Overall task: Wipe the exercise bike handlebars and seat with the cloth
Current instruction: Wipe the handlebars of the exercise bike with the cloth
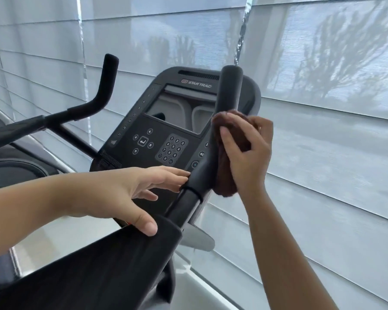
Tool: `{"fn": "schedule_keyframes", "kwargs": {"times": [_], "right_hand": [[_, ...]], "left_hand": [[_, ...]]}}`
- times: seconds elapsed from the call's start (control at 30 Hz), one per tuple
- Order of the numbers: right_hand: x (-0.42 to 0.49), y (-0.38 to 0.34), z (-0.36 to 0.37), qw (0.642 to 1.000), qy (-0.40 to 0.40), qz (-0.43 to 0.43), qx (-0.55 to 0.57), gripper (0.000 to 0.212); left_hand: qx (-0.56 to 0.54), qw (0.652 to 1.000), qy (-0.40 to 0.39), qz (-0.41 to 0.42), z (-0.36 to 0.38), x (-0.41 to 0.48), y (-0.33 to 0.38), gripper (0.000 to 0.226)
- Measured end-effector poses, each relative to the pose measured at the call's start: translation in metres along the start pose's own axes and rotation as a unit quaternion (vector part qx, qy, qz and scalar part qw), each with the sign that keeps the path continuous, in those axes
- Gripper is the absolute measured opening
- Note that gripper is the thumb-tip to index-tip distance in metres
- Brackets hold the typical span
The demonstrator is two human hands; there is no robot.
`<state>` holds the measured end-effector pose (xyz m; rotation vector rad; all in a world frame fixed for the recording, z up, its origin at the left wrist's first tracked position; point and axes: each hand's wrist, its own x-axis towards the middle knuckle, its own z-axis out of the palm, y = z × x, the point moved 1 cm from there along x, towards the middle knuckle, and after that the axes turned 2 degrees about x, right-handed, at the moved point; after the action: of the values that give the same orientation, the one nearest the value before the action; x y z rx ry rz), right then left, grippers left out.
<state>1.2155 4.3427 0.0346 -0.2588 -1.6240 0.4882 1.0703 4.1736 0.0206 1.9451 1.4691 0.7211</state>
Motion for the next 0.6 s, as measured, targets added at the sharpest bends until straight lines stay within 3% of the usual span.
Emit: {"fn": "schedule_keyframes", "kwargs": {"times": [0.13, 0.33, 0.6], "right_hand": [[0.038, 0.002, 0.001, 0.998, 0.028, -0.001, 0.05, 0.029], [-0.045, 0.011, 0.002, 0.993, 0.034, 0.06, 0.097, 0.029], [0.056, -0.002, 0.007, 0.997, 0.039, -0.037, 0.049, 0.027]], "left_hand": [[0.004, 1.0, -0.004, 0.0, 0.001, -0.004, 0.002, 0.084], [-0.001, 1.0, 0.015, -0.014, 0.003, 0.0, 0.011, 0.086], [-0.058, 0.998, -0.004, -0.017, 0.008, -0.004, -0.001, 0.082]]}}
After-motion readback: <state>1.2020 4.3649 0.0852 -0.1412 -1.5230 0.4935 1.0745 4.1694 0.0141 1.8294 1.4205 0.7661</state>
